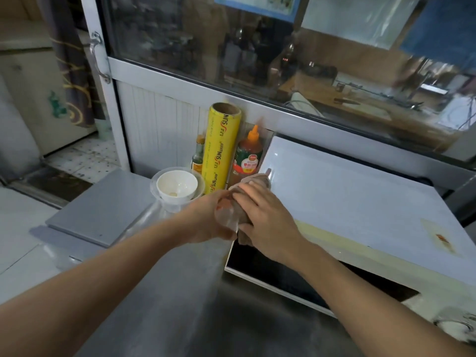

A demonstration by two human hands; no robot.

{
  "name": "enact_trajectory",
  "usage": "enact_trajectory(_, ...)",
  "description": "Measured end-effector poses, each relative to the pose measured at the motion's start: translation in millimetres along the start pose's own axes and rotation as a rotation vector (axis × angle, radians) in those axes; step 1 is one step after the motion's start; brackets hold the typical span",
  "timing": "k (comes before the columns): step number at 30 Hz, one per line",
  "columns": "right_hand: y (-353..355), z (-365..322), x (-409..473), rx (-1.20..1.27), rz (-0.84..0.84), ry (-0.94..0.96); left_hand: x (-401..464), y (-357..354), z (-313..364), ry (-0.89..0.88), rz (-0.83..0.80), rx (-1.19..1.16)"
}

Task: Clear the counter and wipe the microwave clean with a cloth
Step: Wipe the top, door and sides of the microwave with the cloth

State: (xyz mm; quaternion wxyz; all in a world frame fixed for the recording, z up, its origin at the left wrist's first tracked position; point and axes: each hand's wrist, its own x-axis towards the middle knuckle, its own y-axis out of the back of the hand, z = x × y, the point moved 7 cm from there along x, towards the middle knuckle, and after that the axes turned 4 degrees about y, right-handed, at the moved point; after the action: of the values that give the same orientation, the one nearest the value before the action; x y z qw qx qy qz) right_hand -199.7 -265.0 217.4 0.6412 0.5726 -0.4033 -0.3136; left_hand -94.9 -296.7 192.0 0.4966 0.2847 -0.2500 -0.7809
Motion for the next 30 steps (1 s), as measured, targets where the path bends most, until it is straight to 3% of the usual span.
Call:
enact_trajectory(6, 6, 12, -36, -0.057, 0.141, -0.089, -10, -8, 14, 0.021, 0.044, 0.003)
enact_trajectory(14, 19, 77, -132, -0.177, 0.081, -0.336, -10, -34, 51, -0.099, 0.132, 0.145)
enact_trajectory(24, 7, 39, -34, -0.129, 0.027, -0.168, -7, -27, 49, -0.125, 0.224, 0.245)
enact_trajectory(27, 8, 51, -56, -0.115, 0.03, -0.186, -4, -27, 54, -0.083, 0.246, 0.38)
enact_trajectory(30, 12, 80, -105, -0.121, 0.04, -0.235, -3, -43, 78, -0.173, 0.27, 0.513)
